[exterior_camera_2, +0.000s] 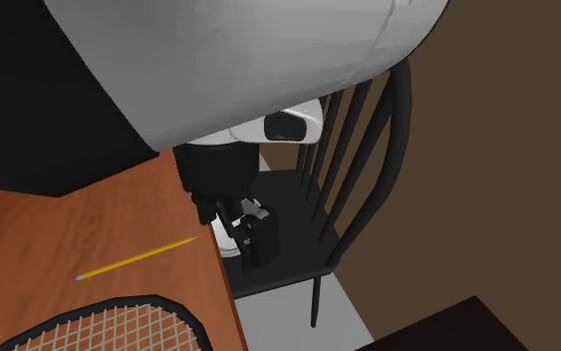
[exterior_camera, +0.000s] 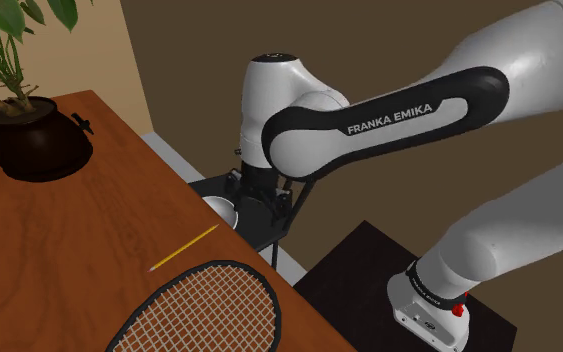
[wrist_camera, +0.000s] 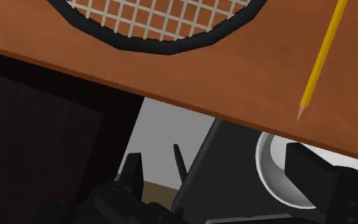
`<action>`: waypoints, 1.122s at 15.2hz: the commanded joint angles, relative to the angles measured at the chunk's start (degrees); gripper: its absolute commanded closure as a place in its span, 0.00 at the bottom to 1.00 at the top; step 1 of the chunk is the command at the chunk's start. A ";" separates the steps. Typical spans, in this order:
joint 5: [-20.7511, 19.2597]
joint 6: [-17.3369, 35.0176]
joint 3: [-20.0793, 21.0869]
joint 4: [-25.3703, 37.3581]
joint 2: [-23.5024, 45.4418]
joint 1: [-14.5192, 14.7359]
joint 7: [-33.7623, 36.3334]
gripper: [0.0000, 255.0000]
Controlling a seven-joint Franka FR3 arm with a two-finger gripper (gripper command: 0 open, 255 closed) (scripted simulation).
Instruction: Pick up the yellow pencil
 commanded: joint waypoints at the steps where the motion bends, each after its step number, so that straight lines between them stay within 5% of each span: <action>1: -5.41 2.98 3.54 3.57 6.97 -2.39 9.50 0.00; 4: -16.06 5.69 5.23 8.85 17.62 -2.78 23.84 0.00; 7: -25.43 6.35 2.11 14.98 27.02 1.18 36.42 0.00; 17: -29.71 11.17 -1.18 13.76 31.65 4.22 39.40 0.00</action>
